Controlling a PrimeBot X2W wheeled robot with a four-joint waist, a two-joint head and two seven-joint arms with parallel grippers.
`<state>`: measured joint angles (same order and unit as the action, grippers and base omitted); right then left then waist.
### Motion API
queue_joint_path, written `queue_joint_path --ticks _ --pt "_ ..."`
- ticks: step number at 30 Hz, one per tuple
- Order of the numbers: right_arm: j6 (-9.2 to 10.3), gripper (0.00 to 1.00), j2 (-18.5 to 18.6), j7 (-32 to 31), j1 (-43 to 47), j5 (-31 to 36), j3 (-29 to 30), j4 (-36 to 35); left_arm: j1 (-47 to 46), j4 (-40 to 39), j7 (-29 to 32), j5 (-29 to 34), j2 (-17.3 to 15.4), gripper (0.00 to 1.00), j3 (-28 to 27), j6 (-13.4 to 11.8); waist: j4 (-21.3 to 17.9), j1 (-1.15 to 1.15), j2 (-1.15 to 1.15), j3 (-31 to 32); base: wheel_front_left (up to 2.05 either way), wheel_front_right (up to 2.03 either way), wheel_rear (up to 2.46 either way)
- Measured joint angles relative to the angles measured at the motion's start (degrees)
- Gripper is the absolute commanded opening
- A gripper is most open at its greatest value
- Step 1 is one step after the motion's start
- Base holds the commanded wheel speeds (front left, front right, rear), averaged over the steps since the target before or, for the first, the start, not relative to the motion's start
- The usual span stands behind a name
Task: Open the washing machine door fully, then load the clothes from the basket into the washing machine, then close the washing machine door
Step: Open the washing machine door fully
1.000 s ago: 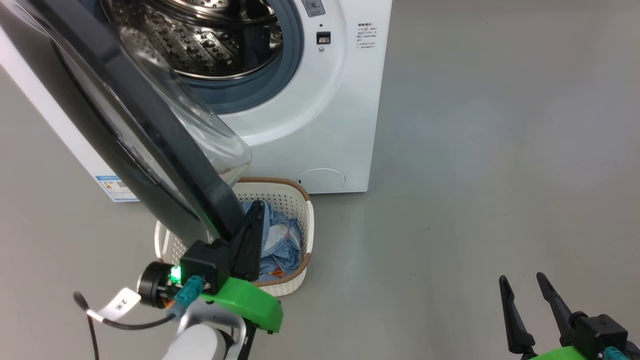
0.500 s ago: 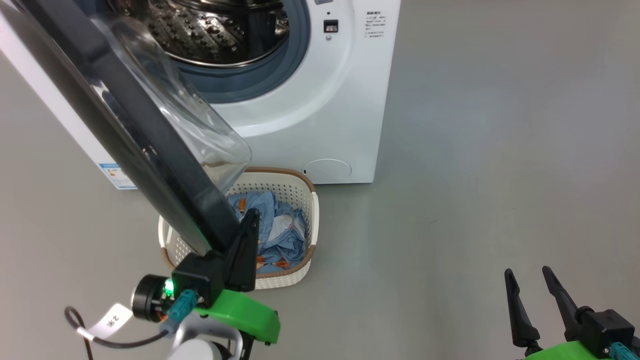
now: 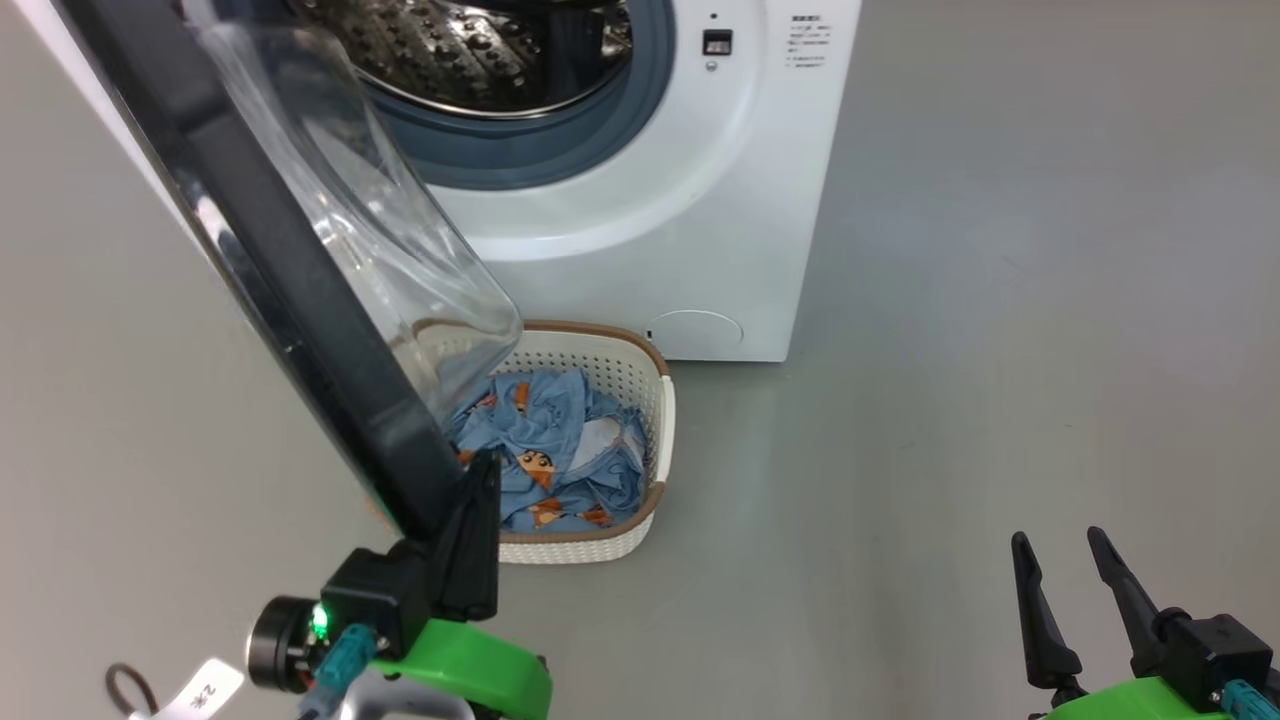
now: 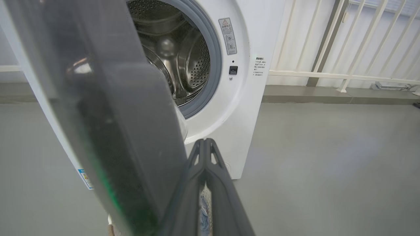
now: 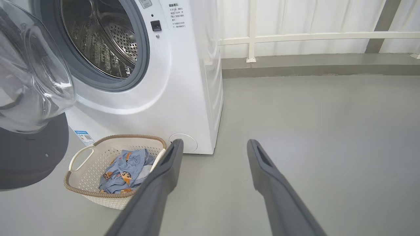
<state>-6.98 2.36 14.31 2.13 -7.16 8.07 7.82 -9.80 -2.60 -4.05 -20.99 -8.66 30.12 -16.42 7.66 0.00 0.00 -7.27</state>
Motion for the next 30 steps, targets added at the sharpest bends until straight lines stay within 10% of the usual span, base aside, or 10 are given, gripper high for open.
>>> queue_joint_path --ticks 30 --pt "0.0 1.0 0.01 0.0 0.05 0.45 0.14 -0.23 7.28 -5.91 -2.09 -0.58 -3.93 0.0 -5.5 -5.7 7.32 0.0 0.0 1.51 0.0 0.0 0.0"
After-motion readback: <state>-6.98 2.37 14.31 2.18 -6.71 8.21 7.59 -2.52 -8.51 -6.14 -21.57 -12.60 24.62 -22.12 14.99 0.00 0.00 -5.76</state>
